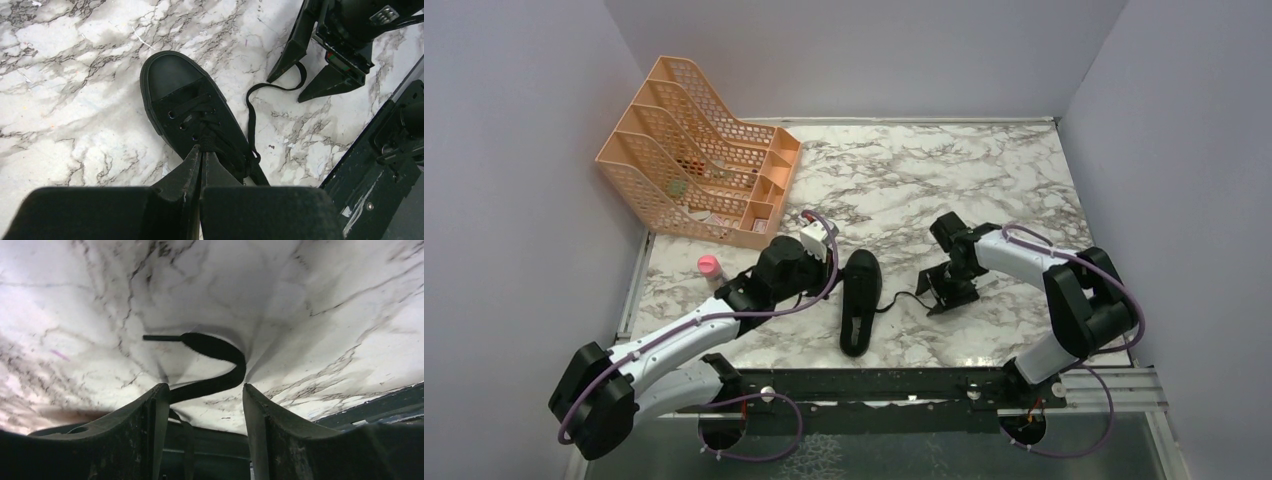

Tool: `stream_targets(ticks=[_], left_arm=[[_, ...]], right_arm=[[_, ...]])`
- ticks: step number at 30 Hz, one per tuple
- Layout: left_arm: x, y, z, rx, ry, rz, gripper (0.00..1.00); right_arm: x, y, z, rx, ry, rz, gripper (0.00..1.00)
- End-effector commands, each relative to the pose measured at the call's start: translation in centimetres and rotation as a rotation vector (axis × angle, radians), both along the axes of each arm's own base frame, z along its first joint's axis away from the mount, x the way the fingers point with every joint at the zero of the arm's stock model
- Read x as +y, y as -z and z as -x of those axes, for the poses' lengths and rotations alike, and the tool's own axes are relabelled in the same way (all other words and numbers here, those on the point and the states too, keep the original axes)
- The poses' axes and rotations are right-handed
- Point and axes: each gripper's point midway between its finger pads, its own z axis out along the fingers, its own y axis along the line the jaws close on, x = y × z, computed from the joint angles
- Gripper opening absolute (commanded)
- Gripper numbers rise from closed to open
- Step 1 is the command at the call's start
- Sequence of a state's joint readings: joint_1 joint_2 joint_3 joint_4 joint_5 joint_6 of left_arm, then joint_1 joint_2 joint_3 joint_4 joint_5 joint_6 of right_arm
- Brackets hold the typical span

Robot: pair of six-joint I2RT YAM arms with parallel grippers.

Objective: Tie the shoes

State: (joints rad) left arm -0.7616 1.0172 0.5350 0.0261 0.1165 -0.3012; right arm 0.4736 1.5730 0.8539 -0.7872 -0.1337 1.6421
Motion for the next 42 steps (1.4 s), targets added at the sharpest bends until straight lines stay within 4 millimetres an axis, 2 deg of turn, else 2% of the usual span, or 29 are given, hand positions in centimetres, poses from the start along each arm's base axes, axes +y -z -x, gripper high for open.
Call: stream_targets(ticks=[1,4,8,10,12,13,14,15,17,19,20,23,26,31,36,42], left_arm=[[-0.6,-2.5,0.3,-0.07,0.054,0.042,0.0],[-0.6,-2.3,0.5,-0.073,0.066,0.039,0.0],[-0.3,-1.9,0.5,-0.068,0.054,0.035,0.0],[-0.3,-1.8,0.6,-0.066,0.055,0.04,0.0],[-0.4,-1.9,0.8,-0.064,0.064,0.046,0.0],[-0.4,-1.9,0.9,-0.061,0.069,0.049,0.0],[-0.5,-1.8,1.0,-0.059,0.077,0.051,0.0],[-0.6,-1.8,1.1,-0.057,0.082,0.052,0.0],[-0.6,-1.7,1.2,-0.057,0.09,0.056,0.0],[-0.6,-1.5,1.3,-0.064,0.092,0.062,0.0],[-0.8,-1.7,1.4,-0.074,0.1,0.081,0.0],[-1.2,-1.7,1.6,-0.093,0.117,0.124,0.0],[-1.2,-1.3,1.6,-0.103,0.116,0.131,0.0],[-0.7,-0.2,1.7,-0.103,0.102,0.117,0.0],[-0.5,-0.5,2.0,-0.114,0.095,0.153,0.0],[-0.4,-0.6,2.4,-0.114,0.098,0.179,0.0]], right_arm=[[-1.1,1.2,0.1,0.035,0.087,0.063,0.57],[-1.6,1.2,-0.8,-0.014,0.095,0.093,0.38],[-2.6,1.5,-1.6,-0.081,0.039,0.144,0.04],[-2.2,0.0,-3.9,-0.204,-0.067,0.14,0.01],[-1.6,-2.9,-6.6,-0.379,-0.25,0.138,0.01],[-0.4,-5.0,-8.3,-0.508,-0.387,0.1,0.01],[1.4,-7.9,-10.2,-0.681,-0.555,0.055,0.01],[3.2,-10.6,-10.8,-0.828,-0.737,-0.004,0.01],[7.8,-16.5,-10.0,-1.203,-1.1,-0.209,0.01],[11.0,-19.7,-6.8,-1.402,-1.347,-0.477,0.01],[11.9,-20.3,-5.9,-1.432,-1.408,-0.583,0.01],[14.4,-20.2,-4.5,-1.408,-1.473,-0.799,0.01],[16.7,-19.9,-4.1,-1.386,-1.486,-0.897,0.01],[19.6,-17.8,-3.0,-1.246,-1.532,-1.018,0.01],[20.7,-14.6,-2.7,-1.066,-1.504,-1.085,0.01],[23.3,-11.4,-0.2,-0.847,-1.579,-1.127,0.01]])
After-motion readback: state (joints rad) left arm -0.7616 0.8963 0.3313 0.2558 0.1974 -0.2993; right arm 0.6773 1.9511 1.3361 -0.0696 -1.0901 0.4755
